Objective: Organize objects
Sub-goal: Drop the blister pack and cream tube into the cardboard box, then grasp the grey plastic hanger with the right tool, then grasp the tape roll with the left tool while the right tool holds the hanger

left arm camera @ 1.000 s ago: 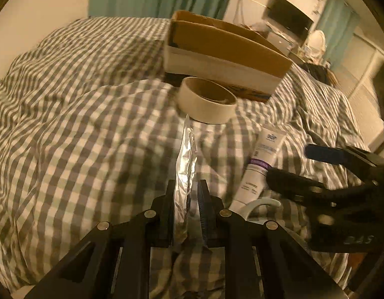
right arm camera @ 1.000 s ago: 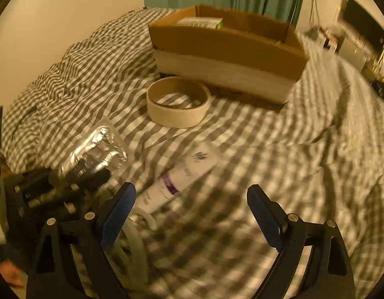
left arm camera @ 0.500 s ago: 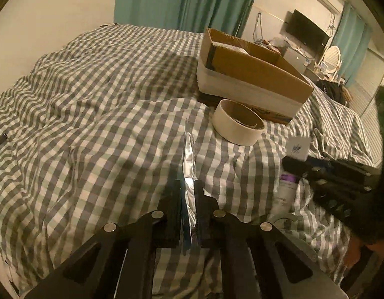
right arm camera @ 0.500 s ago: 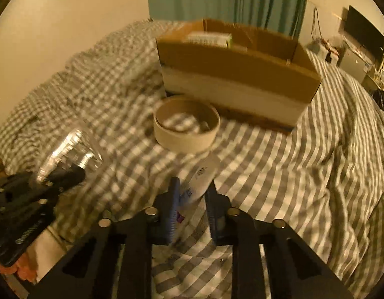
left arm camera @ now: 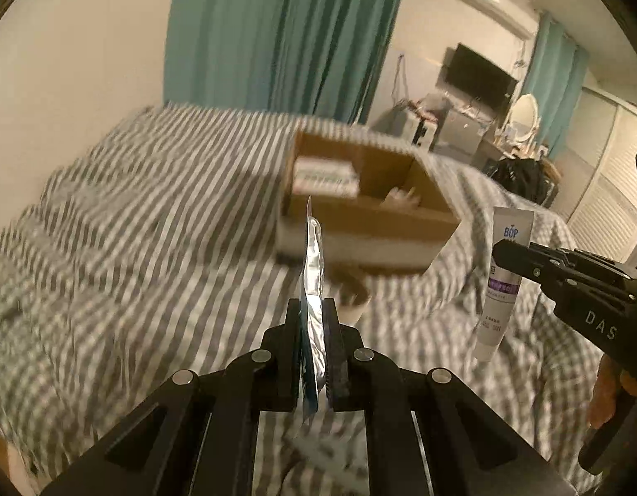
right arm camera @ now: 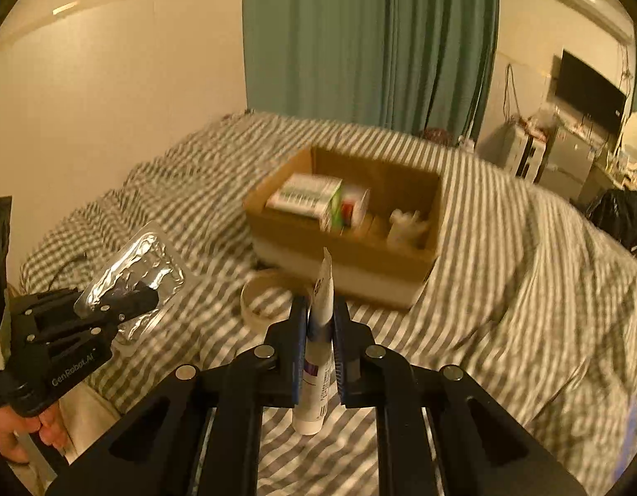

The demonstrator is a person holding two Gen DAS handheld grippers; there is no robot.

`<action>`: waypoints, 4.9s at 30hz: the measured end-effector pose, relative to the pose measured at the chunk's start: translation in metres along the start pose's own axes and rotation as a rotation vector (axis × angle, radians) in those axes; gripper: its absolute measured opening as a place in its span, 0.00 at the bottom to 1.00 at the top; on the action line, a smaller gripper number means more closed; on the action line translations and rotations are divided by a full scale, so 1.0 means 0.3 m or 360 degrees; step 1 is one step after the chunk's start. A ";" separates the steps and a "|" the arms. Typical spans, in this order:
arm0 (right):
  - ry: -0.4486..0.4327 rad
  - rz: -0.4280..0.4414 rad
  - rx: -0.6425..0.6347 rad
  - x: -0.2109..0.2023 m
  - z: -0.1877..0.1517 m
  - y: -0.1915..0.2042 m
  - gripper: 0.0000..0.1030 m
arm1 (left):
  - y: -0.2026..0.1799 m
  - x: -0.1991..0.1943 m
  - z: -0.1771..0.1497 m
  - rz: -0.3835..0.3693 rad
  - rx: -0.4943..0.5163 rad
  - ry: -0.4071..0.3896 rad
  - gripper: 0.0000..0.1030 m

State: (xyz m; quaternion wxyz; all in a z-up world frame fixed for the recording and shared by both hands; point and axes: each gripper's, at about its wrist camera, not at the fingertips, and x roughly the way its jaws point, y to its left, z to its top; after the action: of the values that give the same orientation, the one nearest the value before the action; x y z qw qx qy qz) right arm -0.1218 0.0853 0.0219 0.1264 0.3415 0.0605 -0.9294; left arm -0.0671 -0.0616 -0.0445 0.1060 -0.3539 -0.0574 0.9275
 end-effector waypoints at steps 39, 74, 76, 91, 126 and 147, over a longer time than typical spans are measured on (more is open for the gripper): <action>-0.0006 0.0017 0.0321 0.351 0.399 -0.481 0.62 | -0.240 0.540 0.438 0.0004 0.0246 0.0049 0.72; 0.0466 0.0180 -0.0134 0.202 -0.410 0.249 1.00 | 0.159 -0.013 -0.291 0.0561 -0.0025 0.0140 1.00; 0.0508 0.0196 -0.0149 0.230 -0.425 0.270 0.97 | 0.168 -0.004 -0.296 0.0556 -0.0034 0.0146 1.00; 0.0397 0.0161 -0.0270 0.231 -0.388 0.270 0.47 | 0.193 0.070 -0.307 0.0555 -0.0061 0.0247 1.00; 0.0269 -0.0065 0.0374 0.276 -0.311 -0.387 0.47 | -0.159 0.646 -0.057 0.0373 0.0188 0.0383 0.83; -0.0217 -0.0035 0.0220 -0.024 0.097 -0.261 0.47 | -0.185 0.153 0.227 0.0083 0.0069 -0.0016 0.82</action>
State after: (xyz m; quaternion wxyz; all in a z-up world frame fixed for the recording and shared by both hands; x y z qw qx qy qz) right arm -0.1562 0.1562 0.0508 0.0961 0.2847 -0.0088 -0.9537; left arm -0.1374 0.0010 -0.0135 0.0891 -0.3483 -0.0284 0.9327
